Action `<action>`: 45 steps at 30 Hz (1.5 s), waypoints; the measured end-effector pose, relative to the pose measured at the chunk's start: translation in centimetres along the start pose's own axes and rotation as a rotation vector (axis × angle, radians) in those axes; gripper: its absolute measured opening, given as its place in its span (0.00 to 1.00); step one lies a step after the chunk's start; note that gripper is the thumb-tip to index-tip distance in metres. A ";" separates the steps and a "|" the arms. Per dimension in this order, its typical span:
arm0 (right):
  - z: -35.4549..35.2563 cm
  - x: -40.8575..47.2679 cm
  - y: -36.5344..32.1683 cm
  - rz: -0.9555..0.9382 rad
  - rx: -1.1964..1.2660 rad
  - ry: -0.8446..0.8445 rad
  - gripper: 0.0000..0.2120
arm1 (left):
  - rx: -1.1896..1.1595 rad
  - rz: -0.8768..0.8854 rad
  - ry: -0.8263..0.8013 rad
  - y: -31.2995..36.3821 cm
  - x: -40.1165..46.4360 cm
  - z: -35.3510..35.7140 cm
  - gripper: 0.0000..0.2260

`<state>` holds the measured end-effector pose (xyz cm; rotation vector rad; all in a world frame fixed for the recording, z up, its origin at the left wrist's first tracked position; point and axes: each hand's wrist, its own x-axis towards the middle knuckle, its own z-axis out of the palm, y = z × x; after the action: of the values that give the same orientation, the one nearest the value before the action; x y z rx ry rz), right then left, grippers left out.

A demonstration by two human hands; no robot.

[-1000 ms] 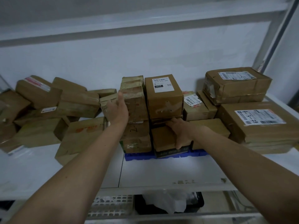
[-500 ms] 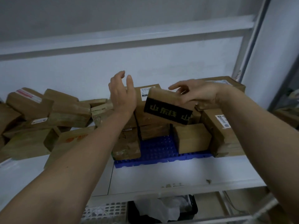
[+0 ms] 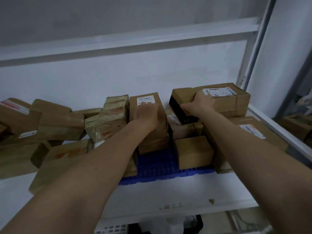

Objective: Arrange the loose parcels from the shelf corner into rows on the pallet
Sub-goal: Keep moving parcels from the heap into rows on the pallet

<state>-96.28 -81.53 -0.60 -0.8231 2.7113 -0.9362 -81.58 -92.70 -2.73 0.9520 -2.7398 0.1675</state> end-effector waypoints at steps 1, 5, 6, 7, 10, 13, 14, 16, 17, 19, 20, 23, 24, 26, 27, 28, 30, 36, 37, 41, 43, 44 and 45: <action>0.5 0.4 -0.1 -0.009 -0.025 0.009 0.37 | 0.007 -0.003 -0.002 0.1 0.3 0.0 0.21; 2.6 1.9 -0.8 -0.003 -0.063 0.049 0.41 | 0.025 -0.008 -0.009 0.6 1.3 0.1 0.16; 3.0 2.3 -1.1 0.002 -0.070 0.051 0.42 | 0.025 -0.005 -0.007 0.7 1.4 0.2 0.15; 3.6 2.8 -1.3 0.004 -0.073 0.050 0.42 | 0.021 -0.002 -0.004 0.8 1.5 0.3 0.14; 5.1 4.0 -1.8 0.013 -0.066 0.049 0.42 | 0.006 0.006 0.010 0.8 1.6 0.5 0.15; 6.5 4.7 -2.0 0.014 -0.109 0.047 0.40 | 0.015 0.020 0.002 0.7 1.6 0.5 0.17; 7.0 4.8 -2.0 0.017 -0.124 0.042 0.39 | 0.016 0.019 -0.003 0.7 1.6 0.5 0.17; 7.8 4.9 -1.8 0.017 -0.141 0.041 0.37 | 0.019 0.012 -0.013 0.7 1.5 0.4 0.18; 8.1 4.9 -1.7 0.016 -0.144 0.050 0.36 | 0.004 0.013 -0.019 0.6 1.2 0.4 0.20; 8.1 4.7 -1.9 0.015 -0.130 0.085 0.34 | -0.126 0.015 -0.039 0.5 0.4 0.3 0.26; 8.1 4.6 -2.2 0.003 -0.116 0.116 0.33 | -0.224 0.008 -0.033 0.4 -0.3 0.2 0.29; 7.4 3.7 -3.9 -0.167 -0.091 0.214 0.28 | -0.361 -0.009 0.182 -0.8 -2.2 -0.3 0.26; 7.2 3.1 -4.9 -0.253 -0.079 0.223 0.27 | -0.370 -0.027 0.265 -1.6 -2.8 -0.6 0.23; 6.9 1.7 -6.9 -0.411 -0.025 0.223 0.24 | -0.390 -0.089 0.379 -3.4 -4.0 -1.4 0.19; 6.9 0.8 -7.9 -0.474 0.010 0.224 0.22 | -0.398 -0.117 0.421 -4.3 -4.7 -1.8 0.17; 7.0 -0.2 -8.9 -0.532 0.042 0.227 0.20 | -0.396 -0.140 0.460 -5.3 -5.4 -2.1 0.16; 7.4 -2.4 -10.9 -0.643 0.075 0.229 0.16 | -0.354 -0.172 0.518 -7.4 -6.9 -2.6 0.15; 10.3 -9.3 -16.9 -0.925 0.078 0.073 0.10 | -0.280 -0.328 0.492 -14.5 -11.6 -3.0 0.14; 11.0 -10.2 -18.0 -0.940 0.079 0.035 0.10 | -0.278 -0.361 0.472 -16.0 -12.4 -2.9 0.14; 15.0 -12.9 -22.3 -0.952 -0.020 -0.118 0.10 | -0.265 -0.442 0.309 -23.0 -15.8 -2.4 0.10; 17.3 -13.8 -24.3 -0.908 -0.099 -0.185 0.12 | -0.257 -0.492 0.209 -27.0 -16.8 -2.1 0.11; 18.5 -14.2 -25.1 -0.879 -0.143 -0.228 0.13 | -0.256 -0.519 0.154 -28.9 -17.2 -2.0 0.12; 19.8 -14.5 -25.9 -0.851 -0.190 -0.282 0.13 | -0.259 -0.533 0.109 -30.7 -17.5 -1.8 0.11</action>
<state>-66.30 -100.93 -0.92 -2.0472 2.1977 -0.5896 -48.84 -105.96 -4.55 1.4894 -2.2411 -0.2172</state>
